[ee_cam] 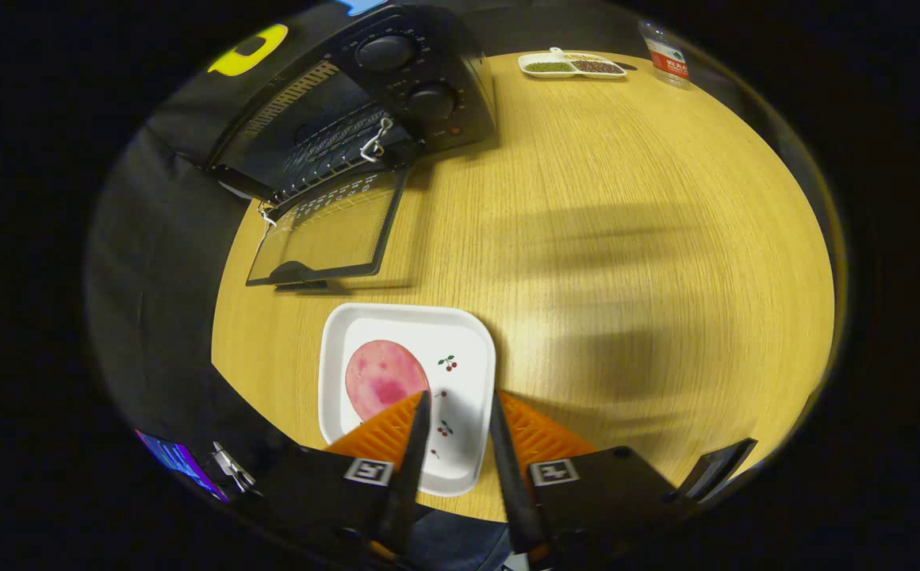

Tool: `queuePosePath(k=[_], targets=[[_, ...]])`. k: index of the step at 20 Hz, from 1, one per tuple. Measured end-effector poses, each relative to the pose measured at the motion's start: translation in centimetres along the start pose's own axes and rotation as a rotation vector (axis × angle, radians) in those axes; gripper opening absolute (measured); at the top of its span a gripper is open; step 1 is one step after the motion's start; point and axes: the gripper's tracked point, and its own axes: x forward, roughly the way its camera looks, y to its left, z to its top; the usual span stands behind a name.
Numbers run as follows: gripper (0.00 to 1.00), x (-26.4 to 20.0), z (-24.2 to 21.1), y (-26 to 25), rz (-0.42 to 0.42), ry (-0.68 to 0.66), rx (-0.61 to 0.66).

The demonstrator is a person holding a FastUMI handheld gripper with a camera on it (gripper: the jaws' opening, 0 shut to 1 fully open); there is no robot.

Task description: Open the toaster oven, put the food inside, and close the toaster oven door.

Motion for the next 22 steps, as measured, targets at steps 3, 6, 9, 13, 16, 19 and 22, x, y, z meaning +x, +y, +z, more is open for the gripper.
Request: queuePosePath(k=[3,6,9,13,16,19,22], targets=[[0.06,-0.1,0.0,0.0,0.028,0.049,0.04],[0.06,0.2,-0.4,0.2,0.038,0.097,0.058],[0.01,-0.3,-0.1,0.1,0.069,0.124,0.048],[0.02,-0.4,-0.6,1.4,0.173,0.14,0.054],[0.02,-1.0,-0.7,2.2,0.214,0.124,0.06],[0.02,-2.2,-0.7,3.6,0.268,0.113,0.082],[0.01,-3.3,-0.7,5.2,0.314,0.092,0.117]])
